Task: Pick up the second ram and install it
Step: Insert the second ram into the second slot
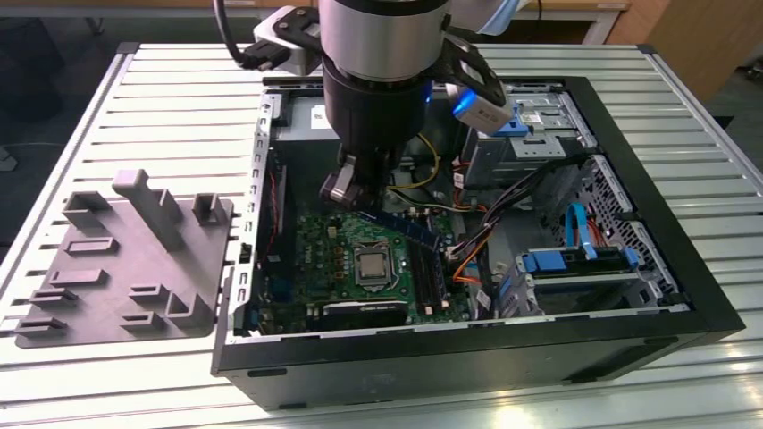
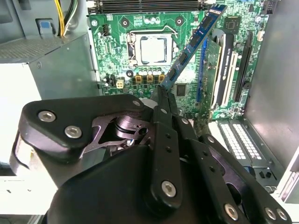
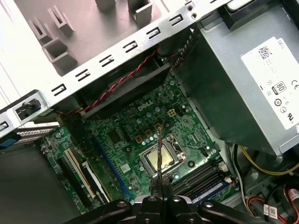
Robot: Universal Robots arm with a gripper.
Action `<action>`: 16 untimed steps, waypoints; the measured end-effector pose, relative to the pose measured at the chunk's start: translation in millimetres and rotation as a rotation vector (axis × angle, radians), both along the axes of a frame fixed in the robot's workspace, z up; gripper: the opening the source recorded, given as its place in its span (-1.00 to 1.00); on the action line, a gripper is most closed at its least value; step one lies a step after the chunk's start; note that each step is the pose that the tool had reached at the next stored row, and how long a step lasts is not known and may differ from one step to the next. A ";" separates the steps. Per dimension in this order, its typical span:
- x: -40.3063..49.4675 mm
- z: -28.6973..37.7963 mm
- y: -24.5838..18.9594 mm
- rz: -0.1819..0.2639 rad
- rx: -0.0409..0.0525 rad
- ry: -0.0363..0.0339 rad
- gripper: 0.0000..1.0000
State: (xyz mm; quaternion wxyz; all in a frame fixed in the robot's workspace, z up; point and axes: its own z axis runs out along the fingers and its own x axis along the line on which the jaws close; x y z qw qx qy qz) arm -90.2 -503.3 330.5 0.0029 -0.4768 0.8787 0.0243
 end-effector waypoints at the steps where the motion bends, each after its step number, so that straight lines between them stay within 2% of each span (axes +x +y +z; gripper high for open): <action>1: 0.0 0.0 0.0 -0.006 0.0001 0.0000 -0.77; 16: 0.1 -0.1 0.0 -0.090 0.0000 0.0000 -0.77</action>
